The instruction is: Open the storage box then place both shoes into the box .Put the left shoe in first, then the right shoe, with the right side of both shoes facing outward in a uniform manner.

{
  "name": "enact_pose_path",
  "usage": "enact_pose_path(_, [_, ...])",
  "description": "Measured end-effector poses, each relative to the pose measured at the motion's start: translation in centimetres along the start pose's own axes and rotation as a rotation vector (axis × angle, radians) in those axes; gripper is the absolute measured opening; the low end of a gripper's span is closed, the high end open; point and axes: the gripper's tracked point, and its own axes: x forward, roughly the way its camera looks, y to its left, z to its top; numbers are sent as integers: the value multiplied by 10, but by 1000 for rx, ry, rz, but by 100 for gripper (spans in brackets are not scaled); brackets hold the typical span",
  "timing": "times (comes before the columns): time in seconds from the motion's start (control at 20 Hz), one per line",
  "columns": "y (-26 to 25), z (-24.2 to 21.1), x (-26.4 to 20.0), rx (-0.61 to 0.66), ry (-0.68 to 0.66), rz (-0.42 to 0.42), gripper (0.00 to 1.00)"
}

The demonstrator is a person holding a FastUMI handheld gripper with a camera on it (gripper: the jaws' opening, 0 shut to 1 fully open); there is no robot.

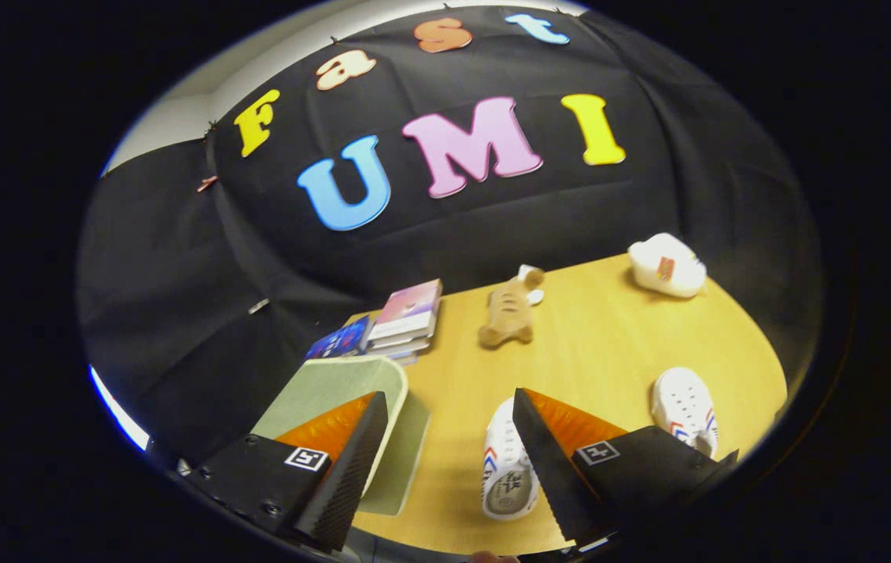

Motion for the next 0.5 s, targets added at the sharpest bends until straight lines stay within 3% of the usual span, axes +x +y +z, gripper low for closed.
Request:
enact_pose_path(0.3, [46, -59, 10, 67, 274, 365, 98])
enact_pose_path(0.5, [59, -93, 15, 84, 412, 510, 98])
